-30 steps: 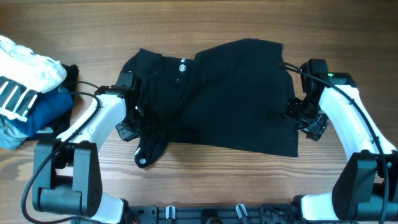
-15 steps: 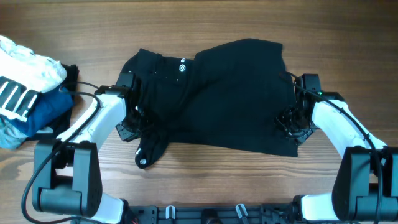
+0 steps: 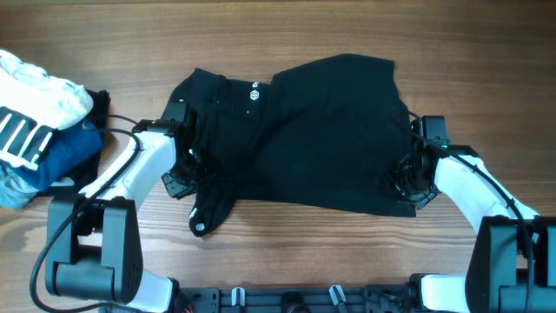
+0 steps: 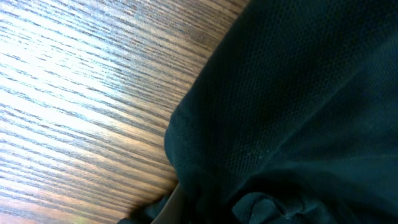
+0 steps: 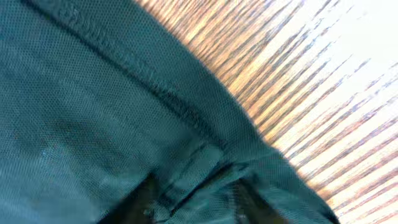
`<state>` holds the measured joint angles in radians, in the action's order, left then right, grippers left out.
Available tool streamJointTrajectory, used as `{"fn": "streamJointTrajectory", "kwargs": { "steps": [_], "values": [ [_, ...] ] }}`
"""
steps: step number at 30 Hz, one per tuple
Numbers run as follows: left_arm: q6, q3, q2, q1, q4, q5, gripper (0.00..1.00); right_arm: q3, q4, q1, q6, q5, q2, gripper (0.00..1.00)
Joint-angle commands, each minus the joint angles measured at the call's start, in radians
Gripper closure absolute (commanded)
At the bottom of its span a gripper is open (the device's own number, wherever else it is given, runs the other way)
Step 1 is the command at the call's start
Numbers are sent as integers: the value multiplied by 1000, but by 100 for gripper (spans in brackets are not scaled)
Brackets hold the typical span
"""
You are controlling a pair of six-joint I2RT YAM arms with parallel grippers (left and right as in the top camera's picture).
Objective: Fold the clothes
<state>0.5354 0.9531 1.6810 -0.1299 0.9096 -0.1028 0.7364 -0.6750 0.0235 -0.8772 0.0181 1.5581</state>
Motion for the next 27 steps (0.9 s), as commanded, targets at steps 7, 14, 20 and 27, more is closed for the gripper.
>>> {"fn": "streamJointTrajectory", "kwargs": {
  "steps": [7, 14, 20, 27],
  "values": [
    [-12, 14, -16, 1, 10, -9, 94, -35, 2, 2, 3, 6, 41, 76],
    [-12, 14, -16, 1, 16, -9, 93, -16, -30, 2, 13, 10, -28, 75],
    [-12, 14, -16, 1, 20, -9, 93, -16, -69, 2, 13, 18, -50, 75],
    [-12, 14, -16, 1, 19, -9, 93, -16, -70, 2, 14, 21, -50, 91]
  ]
}}
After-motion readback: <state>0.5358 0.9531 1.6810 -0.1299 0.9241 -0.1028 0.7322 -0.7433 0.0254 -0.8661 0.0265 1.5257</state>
